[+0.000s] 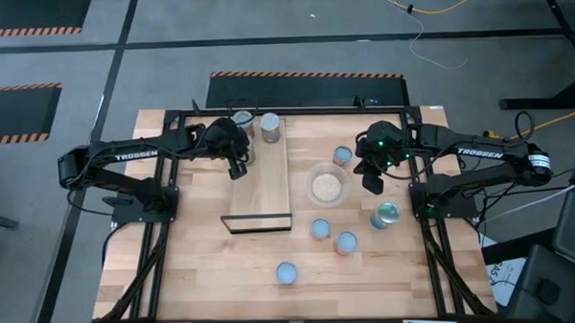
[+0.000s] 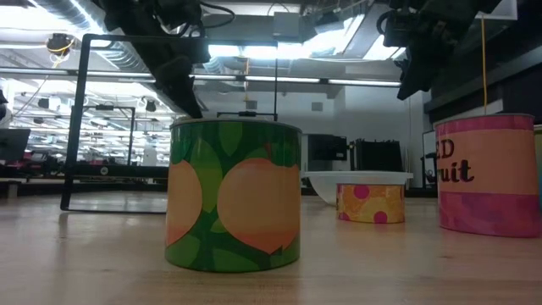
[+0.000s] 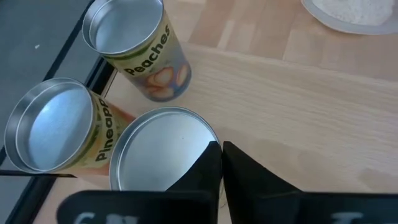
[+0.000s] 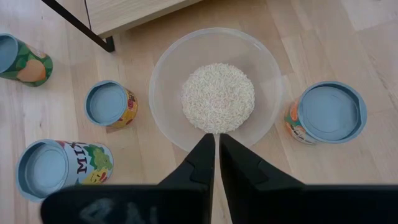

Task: Pick and place cans onto a shelf
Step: Put the large canned oranges on the shelf, then put the large canned cherries on the shelf

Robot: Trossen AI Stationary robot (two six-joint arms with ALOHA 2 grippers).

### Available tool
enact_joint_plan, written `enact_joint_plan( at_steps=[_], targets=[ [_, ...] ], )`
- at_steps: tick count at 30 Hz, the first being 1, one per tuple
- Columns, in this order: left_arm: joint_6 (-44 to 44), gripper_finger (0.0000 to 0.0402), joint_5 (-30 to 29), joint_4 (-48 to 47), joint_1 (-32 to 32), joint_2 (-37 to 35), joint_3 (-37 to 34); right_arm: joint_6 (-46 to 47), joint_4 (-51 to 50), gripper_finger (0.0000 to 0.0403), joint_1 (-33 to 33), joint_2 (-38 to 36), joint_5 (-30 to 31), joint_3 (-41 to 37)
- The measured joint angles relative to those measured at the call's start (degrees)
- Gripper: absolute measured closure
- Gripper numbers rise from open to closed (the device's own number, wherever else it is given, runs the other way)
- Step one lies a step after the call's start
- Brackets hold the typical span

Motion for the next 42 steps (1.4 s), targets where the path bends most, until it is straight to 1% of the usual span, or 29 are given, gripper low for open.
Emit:
enact_joint_plan(
  at_steps=[8, 12, 20, 26, 31, 38, 40, 42],
  targets=[
    [0.02, 0.0373, 0.12, -0.15, 0.00, 0.00, 0.00, 0.02, -0.02, 0.0374, -0.01, 0.00, 0.00, 0.00],
    [-0.07, 0.0363, 2.65, -0.13, 0.00, 0.00, 0.00, 0.04, -0.01, 0.0374, -0.01, 0.00, 0.00, 0.00],
    [0.02, 0.0329, 3.09, 1.23, 0.00, -0.03, 0.02, 0.06, 0.00, 0.0374, 0.00, 0.00, -0.02, 0.00],
    [0.03, 0.0328, 3.04, 1.39, 0.17, -2.12, 0.04, 0.43, -0.02, 0.0374, -0.01, 0.00, -0.02, 0.00],
    [1.23, 0.0330, 3.06, 1.00, 0.17, -7.07, 0.04, 0.34, -0.02, 0.0374, -0.01, 0.00, -0.02, 0.00],
    [1.99, 0.0330, 3.04, -2.42, -0.02, -17.78, 0.02, 0.43, -0.02, 0.0374, 0.01, 0.00, -0.02, 0.00],
    [1.74, 0.0330, 2.91, -2.62, -0.70, -21.14, -1.32, 0.45, -0.02, 0.0373, 0.01, 0.00, -0.09, 0.02],
    [1.39, 0.0330, 3.01, -1.87, -1.70, -24.29, -4.20, 0.49, -0.14, 0.0367, 0.00, 0.00, -0.81, 0.02]
  ],
)
